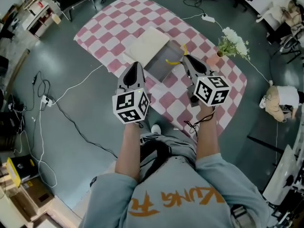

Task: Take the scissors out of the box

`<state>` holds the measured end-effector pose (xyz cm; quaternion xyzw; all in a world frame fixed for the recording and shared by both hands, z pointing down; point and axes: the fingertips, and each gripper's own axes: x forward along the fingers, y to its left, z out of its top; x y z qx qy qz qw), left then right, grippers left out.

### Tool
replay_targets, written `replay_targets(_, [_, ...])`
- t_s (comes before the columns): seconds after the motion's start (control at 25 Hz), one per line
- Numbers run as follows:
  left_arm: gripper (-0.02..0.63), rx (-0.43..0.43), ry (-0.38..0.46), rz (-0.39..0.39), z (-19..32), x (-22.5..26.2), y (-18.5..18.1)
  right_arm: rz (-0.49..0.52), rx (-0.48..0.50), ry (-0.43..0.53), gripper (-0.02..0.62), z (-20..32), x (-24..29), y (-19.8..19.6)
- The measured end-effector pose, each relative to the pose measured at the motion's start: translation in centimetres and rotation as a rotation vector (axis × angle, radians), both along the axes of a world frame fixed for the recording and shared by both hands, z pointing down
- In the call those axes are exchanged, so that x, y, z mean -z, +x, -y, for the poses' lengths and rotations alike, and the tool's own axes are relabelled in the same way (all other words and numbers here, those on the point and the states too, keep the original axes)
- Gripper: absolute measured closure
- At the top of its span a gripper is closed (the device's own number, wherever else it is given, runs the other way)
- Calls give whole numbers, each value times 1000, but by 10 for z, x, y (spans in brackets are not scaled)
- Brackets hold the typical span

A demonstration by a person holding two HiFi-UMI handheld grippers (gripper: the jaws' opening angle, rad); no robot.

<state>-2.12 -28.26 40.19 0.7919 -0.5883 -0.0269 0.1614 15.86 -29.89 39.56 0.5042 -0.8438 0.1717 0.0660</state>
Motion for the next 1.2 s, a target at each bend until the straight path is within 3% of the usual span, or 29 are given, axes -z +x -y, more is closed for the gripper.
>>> replay_targets(0.44, [586,-58,79,43,5,34,30,52,-87,84,567,-10,33,42])
replay_targets(1.2, [586,-75,53,53,3,26,36,19,-106,77,566,-14,23,54])
